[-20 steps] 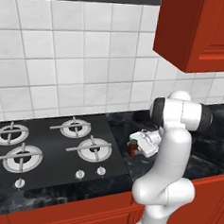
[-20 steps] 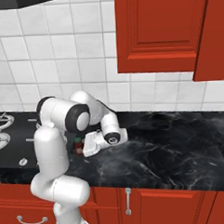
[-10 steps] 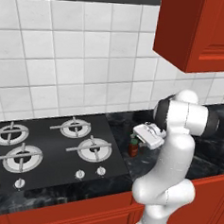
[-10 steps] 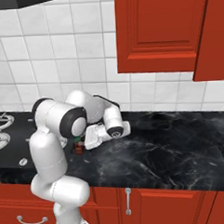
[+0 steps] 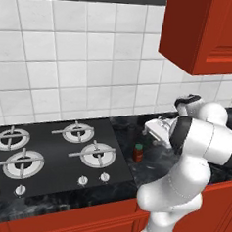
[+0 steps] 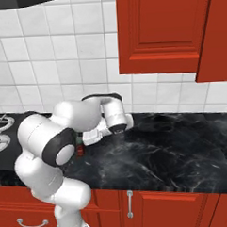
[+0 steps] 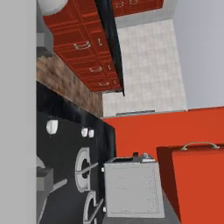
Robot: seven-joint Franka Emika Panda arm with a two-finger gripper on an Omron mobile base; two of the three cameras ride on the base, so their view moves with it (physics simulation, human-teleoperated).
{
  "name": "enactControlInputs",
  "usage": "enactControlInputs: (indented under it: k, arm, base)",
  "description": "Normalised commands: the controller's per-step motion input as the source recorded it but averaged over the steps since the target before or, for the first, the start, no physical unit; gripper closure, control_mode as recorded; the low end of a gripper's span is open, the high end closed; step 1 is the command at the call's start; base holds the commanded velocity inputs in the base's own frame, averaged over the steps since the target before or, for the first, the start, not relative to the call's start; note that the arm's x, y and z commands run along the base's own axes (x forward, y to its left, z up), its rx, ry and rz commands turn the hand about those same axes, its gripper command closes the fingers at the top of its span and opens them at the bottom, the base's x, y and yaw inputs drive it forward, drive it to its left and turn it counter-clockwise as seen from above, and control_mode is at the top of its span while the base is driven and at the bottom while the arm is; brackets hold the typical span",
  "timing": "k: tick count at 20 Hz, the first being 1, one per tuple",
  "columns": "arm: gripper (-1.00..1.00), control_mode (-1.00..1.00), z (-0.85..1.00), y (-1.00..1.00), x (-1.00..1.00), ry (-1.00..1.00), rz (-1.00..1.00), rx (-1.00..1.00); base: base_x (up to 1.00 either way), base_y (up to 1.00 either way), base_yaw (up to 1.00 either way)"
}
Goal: Collect the paprika, ketchup, and shaker from the cabinet and place them next to the stove.
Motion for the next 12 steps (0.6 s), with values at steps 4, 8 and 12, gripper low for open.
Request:
enactControlInputs:
  k: [4,8,12]
  arm:
    - [-1.0,-1.0,0.83,0.1,-0.93,0.0,-0.06,0.0]
    - [-1.0,-1.0,0.78,0.19,-0.88,0.02,-0.13,-0.01]
    - [-1.0,-1.0,0.78,0.17,-0.8,0.1,-0.18,-0.01]
  base:
    - [0.0,0.0,0.0]
    - [0.0,0.0,0.0]
    - [0.0,0.0,0.0]
